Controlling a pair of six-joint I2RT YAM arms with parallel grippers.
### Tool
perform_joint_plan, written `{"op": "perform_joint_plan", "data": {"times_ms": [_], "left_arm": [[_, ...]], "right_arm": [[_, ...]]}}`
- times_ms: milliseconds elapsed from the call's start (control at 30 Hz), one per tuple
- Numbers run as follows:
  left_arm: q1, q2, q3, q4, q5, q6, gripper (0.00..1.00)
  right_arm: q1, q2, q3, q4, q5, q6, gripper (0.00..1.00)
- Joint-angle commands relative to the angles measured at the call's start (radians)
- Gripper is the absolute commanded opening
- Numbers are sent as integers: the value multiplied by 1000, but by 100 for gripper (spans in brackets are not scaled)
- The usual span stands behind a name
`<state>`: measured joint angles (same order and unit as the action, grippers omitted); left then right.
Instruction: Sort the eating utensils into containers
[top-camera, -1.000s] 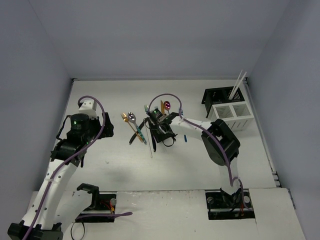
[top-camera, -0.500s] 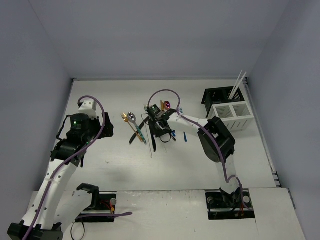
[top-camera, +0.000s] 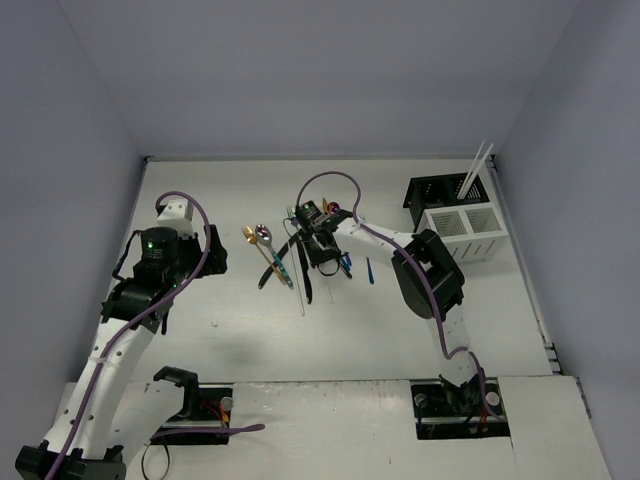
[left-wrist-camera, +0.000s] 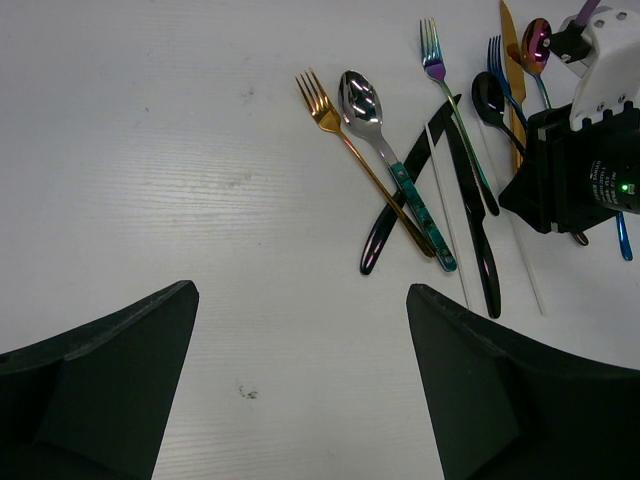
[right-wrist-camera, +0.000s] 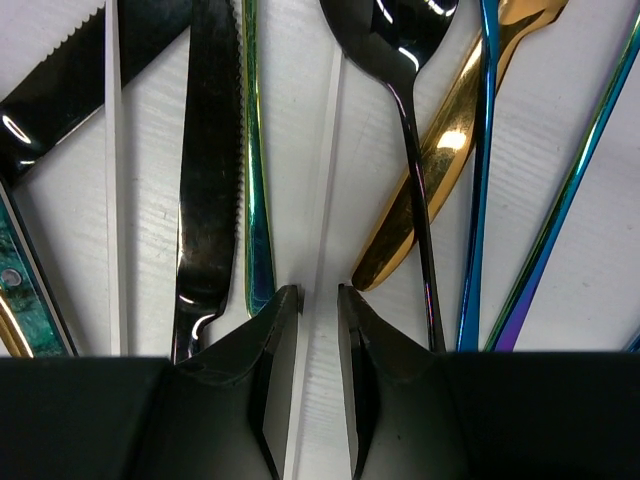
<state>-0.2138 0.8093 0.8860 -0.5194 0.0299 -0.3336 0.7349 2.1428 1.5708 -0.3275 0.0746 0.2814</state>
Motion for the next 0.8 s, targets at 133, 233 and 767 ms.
{"op": "perform_joint_plan", "data": {"times_ms": [133, 233, 767], "left_arm": [[7, 4, 10, 45, 7, -8, 83], [7, 7, 10, 45, 8, -8, 83], [7, 5, 10, 46, 4, -9, 83]], "right_arm": [[-12, 75, 49, -67, 10, -24, 6], [-12, 77, 75, -76, 10, -25, 0], [-56, -192, 301, -162, 22, -64, 0]]}}
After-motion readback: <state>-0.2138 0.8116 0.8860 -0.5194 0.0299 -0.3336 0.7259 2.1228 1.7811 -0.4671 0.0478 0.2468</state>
